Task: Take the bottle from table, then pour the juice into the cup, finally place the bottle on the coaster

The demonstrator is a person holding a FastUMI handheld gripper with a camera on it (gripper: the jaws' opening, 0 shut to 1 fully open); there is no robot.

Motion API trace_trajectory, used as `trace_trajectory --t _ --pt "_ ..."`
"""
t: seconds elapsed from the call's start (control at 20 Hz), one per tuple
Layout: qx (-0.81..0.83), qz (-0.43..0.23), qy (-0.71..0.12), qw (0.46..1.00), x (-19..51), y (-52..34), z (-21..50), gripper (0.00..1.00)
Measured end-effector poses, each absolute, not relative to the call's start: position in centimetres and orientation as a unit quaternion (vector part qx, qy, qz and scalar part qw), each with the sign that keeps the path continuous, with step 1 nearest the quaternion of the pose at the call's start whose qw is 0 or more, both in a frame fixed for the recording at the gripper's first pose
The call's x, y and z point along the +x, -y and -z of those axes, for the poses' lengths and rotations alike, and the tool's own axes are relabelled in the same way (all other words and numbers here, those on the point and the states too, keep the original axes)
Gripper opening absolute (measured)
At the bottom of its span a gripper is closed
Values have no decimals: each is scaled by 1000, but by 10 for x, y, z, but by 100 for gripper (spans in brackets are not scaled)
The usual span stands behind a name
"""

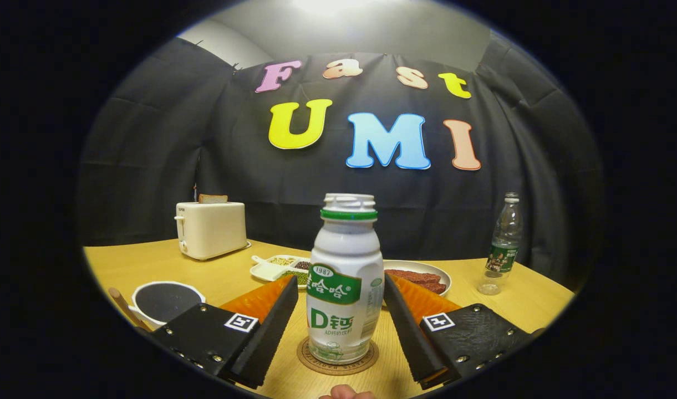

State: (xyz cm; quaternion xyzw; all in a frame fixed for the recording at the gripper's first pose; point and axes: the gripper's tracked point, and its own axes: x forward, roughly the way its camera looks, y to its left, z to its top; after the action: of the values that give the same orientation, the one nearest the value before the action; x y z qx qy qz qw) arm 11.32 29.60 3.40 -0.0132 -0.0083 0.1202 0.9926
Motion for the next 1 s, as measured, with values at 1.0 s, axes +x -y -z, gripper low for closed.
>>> trace_trajectory --t 1.0 --pt "-9 -71 67 995 3 -251 -215 92"
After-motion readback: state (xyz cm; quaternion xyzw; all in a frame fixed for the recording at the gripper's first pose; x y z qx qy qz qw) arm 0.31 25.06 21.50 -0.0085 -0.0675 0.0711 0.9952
